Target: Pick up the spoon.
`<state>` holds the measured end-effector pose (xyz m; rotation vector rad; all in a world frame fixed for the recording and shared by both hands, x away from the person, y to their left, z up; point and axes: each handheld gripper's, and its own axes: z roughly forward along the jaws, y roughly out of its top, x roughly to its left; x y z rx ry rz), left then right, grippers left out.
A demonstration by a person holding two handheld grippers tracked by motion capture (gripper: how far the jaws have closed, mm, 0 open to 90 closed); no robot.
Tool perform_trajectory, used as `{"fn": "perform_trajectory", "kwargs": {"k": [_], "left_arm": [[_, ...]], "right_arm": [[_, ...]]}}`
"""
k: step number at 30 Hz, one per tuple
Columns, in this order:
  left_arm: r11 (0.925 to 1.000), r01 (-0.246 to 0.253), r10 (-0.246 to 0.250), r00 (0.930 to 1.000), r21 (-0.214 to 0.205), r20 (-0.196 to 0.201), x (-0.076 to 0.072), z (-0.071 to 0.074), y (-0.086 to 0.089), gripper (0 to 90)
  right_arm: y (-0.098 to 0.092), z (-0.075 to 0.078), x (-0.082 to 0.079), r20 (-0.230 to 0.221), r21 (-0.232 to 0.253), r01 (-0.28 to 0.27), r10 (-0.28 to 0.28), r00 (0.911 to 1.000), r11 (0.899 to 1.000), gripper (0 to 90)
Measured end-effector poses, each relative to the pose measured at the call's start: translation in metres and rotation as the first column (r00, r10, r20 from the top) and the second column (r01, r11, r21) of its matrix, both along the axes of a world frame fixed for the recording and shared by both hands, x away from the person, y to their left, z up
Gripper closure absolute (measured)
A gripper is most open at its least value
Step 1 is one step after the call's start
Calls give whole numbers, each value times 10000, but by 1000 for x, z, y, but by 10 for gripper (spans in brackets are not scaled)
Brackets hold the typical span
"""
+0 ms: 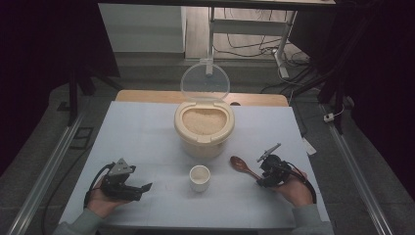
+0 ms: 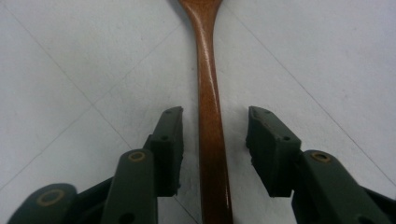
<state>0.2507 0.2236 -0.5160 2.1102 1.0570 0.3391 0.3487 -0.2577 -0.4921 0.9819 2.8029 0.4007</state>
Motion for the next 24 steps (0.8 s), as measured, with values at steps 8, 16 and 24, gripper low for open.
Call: {"fn": "perform_trajectory", "kwargs": {"k": [8, 16, 24], "left_arm": [[9999, 46, -46, 10000, 108, -7, 1, -1, 0, 107], [9999, 28, -27, 10000, 160, -8, 0, -1, -1, 107], [9999, 47, -47, 10000, 161, -41, 1, -2, -1, 107]], "right_arm": [[8, 0, 2, -150, -354, -283, 278, 9995, 9990, 707], [13, 1, 4, -290, -585, -450, 434, 9986, 9973, 786], [11, 1, 3, -168, -459, -497, 490, 9987, 9977, 788]]}}
